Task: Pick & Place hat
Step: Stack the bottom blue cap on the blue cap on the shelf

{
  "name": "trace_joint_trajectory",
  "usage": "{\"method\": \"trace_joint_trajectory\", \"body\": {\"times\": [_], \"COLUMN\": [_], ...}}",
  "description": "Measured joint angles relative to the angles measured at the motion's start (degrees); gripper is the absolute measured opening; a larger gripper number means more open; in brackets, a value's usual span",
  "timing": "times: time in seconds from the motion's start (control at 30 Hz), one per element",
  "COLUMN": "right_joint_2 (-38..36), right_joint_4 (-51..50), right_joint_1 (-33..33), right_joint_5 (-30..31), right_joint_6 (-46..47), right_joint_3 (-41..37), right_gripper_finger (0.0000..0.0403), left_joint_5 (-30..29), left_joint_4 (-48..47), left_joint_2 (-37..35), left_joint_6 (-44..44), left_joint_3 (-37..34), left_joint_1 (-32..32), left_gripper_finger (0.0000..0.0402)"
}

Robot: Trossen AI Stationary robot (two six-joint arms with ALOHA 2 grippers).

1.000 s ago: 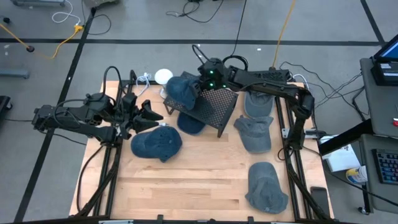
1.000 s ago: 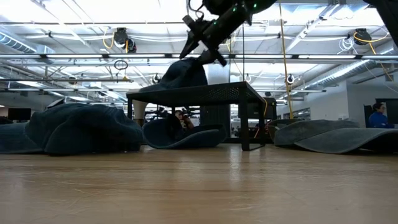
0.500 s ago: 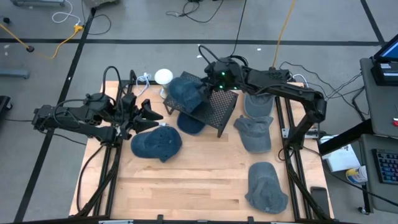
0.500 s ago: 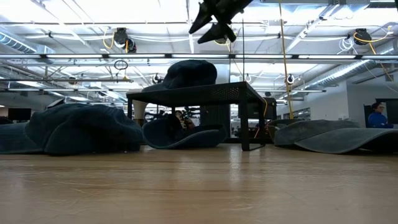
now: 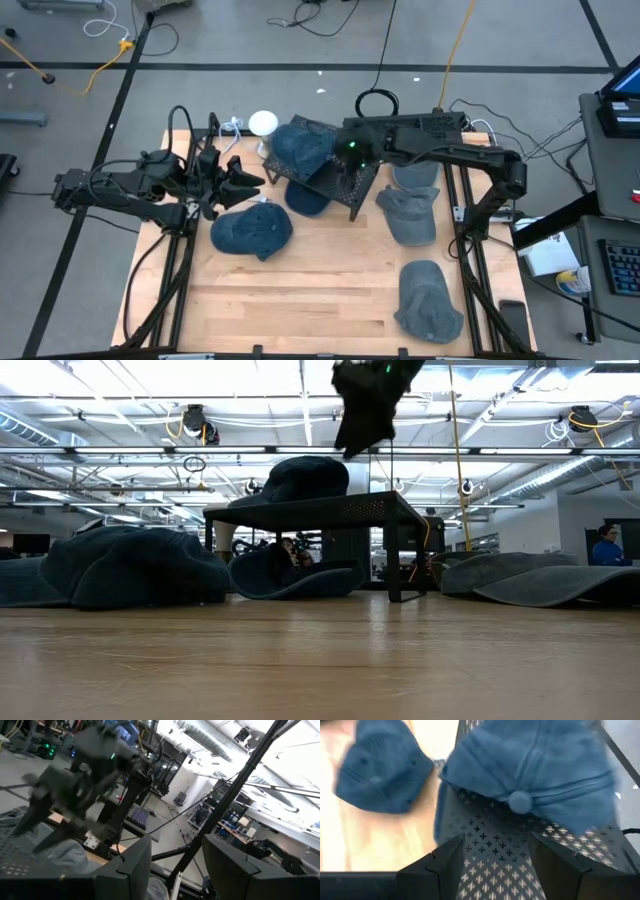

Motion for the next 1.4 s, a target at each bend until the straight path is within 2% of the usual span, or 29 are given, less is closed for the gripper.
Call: {"method": "trace_joint_trajectory", "body": {"times": [0.07, 0.23, 0.37, 0.5, 0.77, 0.9, 1.13, 1.4], "right_joint_2": [0.87, 0.94, 0.94, 0.92, -2.14, -4.56, -9.64, -12.97], "right_joint_4": [4.65, 15.84, 18.56, 14.90, 4.45, -0.20, -1.72, -1.69], "right_joint_1": [0.15, 0.15, -0.36, -1.12, 1.43, 3.57, 6.61, 8.65], "right_joint_5": [1.08, 9.14, 8.20, 1.26, 2.97, 2.96, 2.99, 2.97], "right_joint_6": [-1.02, -2.58, -4.70, -1.84, 1.49, 2.37, 4.61, 3.77], "right_joint_3": [-2.75, -7.51, -8.03, -8.03, -8.05, -8.18, -8.12, -8.05], "right_gripper_finger": [0.0209, 0.0209, 0.0209, 0.0209, 0.0209, 0.0209, 0.0209, 0.0209], "left_joint_5": [-0.11, -0.12, 0.07, 0.11, -0.54, -2.68, -8.15, -7.99], "left_joint_4": [0.10, 0.04, 0.00, -0.05, -3.10, -7.48, -17.80, -29.90], "left_joint_2": [0.00, -0.02, -0.02, -0.02, -0.02, -0.02, -0.13, 0.07], "left_joint_6": [-0.14, -0.71, -0.96, -0.44, -3.44, -10.28, -29.45, -46.99], "left_joint_3": [0.00, 0.00, 0.00, 0.00, 0.00, 0.00, 0.00, 0.00], "left_joint_1": [0.02, 0.00, 0.00, 0.00, 0.00, 0.00, 0.00, -0.22], "left_gripper_finger": [0.0182, 0.0182, 0.0182, 0.0182, 0.0182, 0.0182, 0.0182, 0.0182]}}
